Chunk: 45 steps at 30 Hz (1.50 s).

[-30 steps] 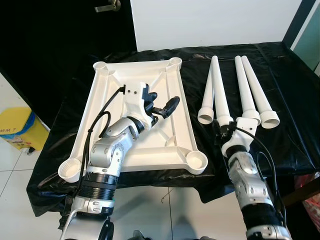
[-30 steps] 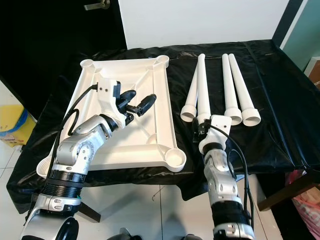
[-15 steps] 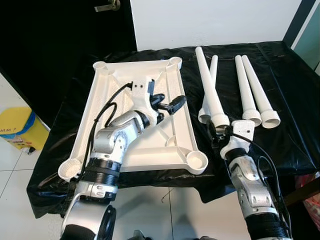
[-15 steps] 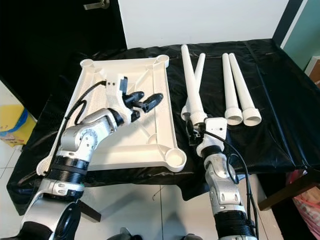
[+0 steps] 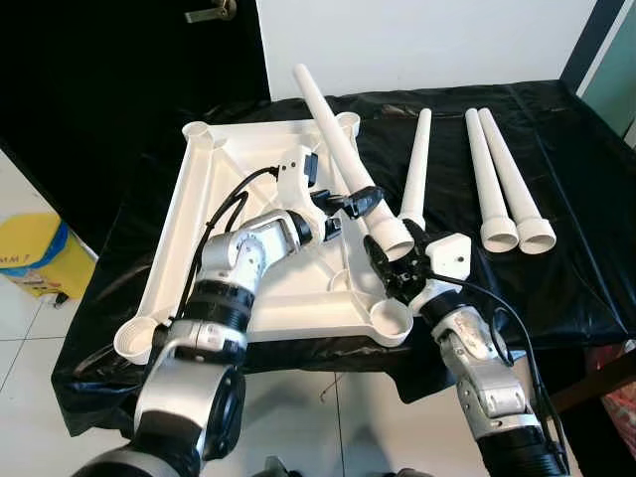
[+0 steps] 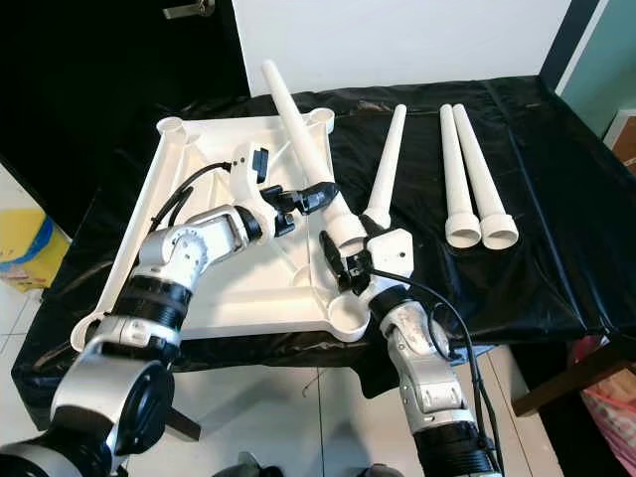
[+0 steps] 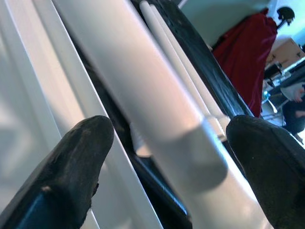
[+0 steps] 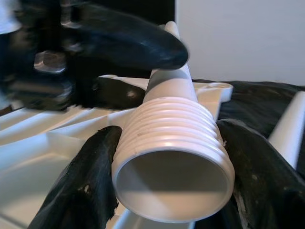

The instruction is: Building children table

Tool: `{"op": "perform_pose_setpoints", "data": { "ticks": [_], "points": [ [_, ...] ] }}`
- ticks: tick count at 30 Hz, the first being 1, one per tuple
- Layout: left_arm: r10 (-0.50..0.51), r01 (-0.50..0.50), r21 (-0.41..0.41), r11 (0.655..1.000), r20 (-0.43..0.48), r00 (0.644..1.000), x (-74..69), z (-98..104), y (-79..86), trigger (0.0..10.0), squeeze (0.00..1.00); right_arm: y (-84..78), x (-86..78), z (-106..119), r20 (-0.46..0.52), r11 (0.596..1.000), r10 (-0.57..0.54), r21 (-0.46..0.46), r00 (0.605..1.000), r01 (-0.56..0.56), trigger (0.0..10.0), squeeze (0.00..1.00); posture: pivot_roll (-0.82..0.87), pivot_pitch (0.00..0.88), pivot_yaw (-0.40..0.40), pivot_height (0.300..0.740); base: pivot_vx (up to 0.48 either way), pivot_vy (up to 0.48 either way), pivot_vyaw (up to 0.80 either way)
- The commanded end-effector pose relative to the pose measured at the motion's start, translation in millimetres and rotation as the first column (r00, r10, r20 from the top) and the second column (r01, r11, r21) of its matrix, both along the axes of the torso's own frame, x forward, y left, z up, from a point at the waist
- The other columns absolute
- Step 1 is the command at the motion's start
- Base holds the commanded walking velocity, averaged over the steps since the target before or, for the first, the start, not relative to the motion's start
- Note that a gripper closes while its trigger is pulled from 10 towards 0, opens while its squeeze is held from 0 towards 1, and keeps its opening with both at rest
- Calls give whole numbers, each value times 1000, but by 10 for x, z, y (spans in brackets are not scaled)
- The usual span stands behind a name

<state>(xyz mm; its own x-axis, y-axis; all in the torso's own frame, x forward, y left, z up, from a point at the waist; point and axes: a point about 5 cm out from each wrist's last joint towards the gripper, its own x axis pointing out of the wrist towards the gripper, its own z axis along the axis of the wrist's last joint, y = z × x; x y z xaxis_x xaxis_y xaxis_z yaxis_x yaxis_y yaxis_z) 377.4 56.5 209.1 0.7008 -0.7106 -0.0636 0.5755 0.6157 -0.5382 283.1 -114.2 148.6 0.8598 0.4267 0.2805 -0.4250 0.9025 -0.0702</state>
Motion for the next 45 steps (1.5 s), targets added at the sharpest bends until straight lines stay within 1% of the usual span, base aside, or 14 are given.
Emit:
{"op": "perform_pose_setpoints", "data": {
  "ticks": [1, 5, 6, 9, 10, 13, 14, 19, 21, 23, 26, 27, 28, 45],
  "points": [
    [-100, 104, -81, 991, 58, 993, 8, 89, 7, 10000, 0, 55, -29, 48, 34, 999, 47, -4, 998, -47, 10000, 0, -75, 41, 61, 740, 0, 0, 0],
    [-48, 50, -69, 996, 33, 998, 97, 119, 67, 10000, 0, 109, -58, 46, 41, 995, 95, -25, 995, -94, 10000, 0, -76, 42, 62, 740, 0, 0, 0],
    [7, -7, -73, 997, 8, 1000, 158, 131, 135, 10000, 0, 135, -83, 28, 38, 992, 119, -38, 992, -118, 10000, 0, -76, 43, 64, 740, 0, 0, 0],
    [53, -53, -73, 996, -11, 999, 202, 141, 195, 10000, 0, 154, -102, 8, 34, 990, 137, -48, 990, -135, 10000, 0, -77, 45, 66, 740, 0, 0, 0],
    [99, -101, -77, 992, -30, 995, 243, 156, 264, 10000, 0, 166, -120, -13, 29, 988, 148, -56, 989, -146, 10000, 0, -77, 46, 69, 740, 0, 0, 0],
    [141, -145, -85, 986, -47, 989, 278, 179, 335, 10000, 0, 171, -136, -34, 22, 986, 157, -58, 987, -156, 10000, 0, -77, 46, 69, 740, 0, 0, 0],
    [177, -180, -82, 980, -47, 983, 317, 232, 407, 10000, 0, 180, -156, -55, 15, 984, 171, -60, 985, -170, 10000, 0, -74, 51, 72, 740, 0, 0, 0],
    [212, -217, -100, 971, -51, 976, 368, 343, 494, 10000, 0, 205, -187, -82, 8, 978, 198, -64, 980, -197, 10000, 0, -72, 55, 78, 740, 0, 0, 0],
    [212, -217, -100, 971, -51, 976, 368, 343, 494, 10000, 0, 205, -187, -82, 8, 978, 198, -64, 980, -197, 10000, 0, -72, 55, 78, 740, 0, 0, 0],
    [210, -217, -149, 965, -62, 976, 383, 410, 504, 10000, 0, 230, -198, -92, 5, 975, 214, -65, 977, -214, 10000, 0, -73, 53, 83, 740, 0, 0, 0],
    [210, -217, -149, 965, -62, 976, 383, 410, 504, 10000, 0, 230, -198, -92, 5, 975, 214, -65, 977, -214, 10000, 0, -73, 53, 83, 740, 0, 0, 0],
    [216, -226, -159, 961, -79, 973, 388, 402, 504, 1843, 0, 240, -200, -92, 4, 974, 219, -64, 976, -219, 10000, 0, -74, 52, 83, 740, 0, 0, 0],
    [224, -237, -162, 958, -94, 970, 390, 384, 506, 0, 0, 248, -198, -88, 5, 973, 223, -64, 975, -222, 10000, 0, -76, 49, 84, 740, 0, 0, 0],
    [227, -247, -184, 951, -123, 966, 403, 365, 498, 0, 0, 271, -177, -60, 23, 971, 231, -67, 973, -229, 10000, 0, -76, 27, 84, 740, 0, 0, 0]
  ]
}}
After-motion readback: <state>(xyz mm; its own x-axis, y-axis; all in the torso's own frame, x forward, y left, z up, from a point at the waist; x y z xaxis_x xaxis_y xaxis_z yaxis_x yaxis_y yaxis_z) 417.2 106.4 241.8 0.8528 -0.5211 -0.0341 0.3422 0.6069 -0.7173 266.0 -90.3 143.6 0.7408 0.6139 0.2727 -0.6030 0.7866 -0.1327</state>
